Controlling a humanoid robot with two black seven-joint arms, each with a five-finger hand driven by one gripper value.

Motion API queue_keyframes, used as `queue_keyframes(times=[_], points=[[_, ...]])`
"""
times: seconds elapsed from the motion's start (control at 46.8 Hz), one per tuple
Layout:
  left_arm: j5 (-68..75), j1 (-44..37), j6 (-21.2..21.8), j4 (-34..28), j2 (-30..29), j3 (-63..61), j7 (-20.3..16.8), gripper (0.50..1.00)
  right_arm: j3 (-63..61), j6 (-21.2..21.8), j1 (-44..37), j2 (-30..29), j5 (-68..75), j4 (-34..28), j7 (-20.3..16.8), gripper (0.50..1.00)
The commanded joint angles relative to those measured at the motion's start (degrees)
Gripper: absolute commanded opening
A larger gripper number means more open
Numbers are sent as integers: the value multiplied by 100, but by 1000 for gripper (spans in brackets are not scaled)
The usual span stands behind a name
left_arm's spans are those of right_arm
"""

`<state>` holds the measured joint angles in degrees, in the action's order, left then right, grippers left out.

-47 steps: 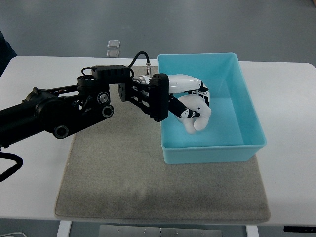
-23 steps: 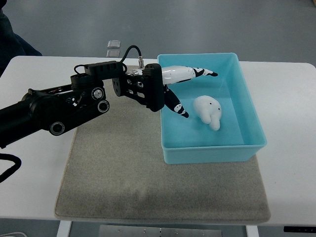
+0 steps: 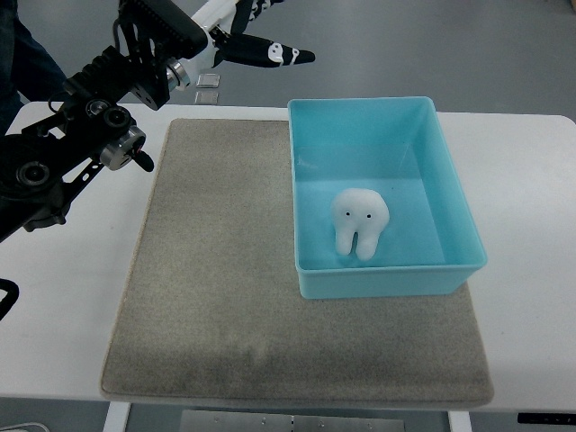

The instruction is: Place white toy into blue box with left hand

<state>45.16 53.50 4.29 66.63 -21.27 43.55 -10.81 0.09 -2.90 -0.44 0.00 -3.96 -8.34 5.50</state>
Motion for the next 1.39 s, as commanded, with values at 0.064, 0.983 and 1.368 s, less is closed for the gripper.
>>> queue_keyframes(times=[0.064,0.983,1.368], points=[[-561,-130,142,0,-281,110,62,992,0,0,0,0,0,-1,4,936],[-5061,-1483,152,-1064,-290,1859,70,994,0,0,0,0,0,-1,4,936],[-5140,-1834,-60,-1046,-194,1964,35,994,0,0,0,0,0,-1,4,936]])
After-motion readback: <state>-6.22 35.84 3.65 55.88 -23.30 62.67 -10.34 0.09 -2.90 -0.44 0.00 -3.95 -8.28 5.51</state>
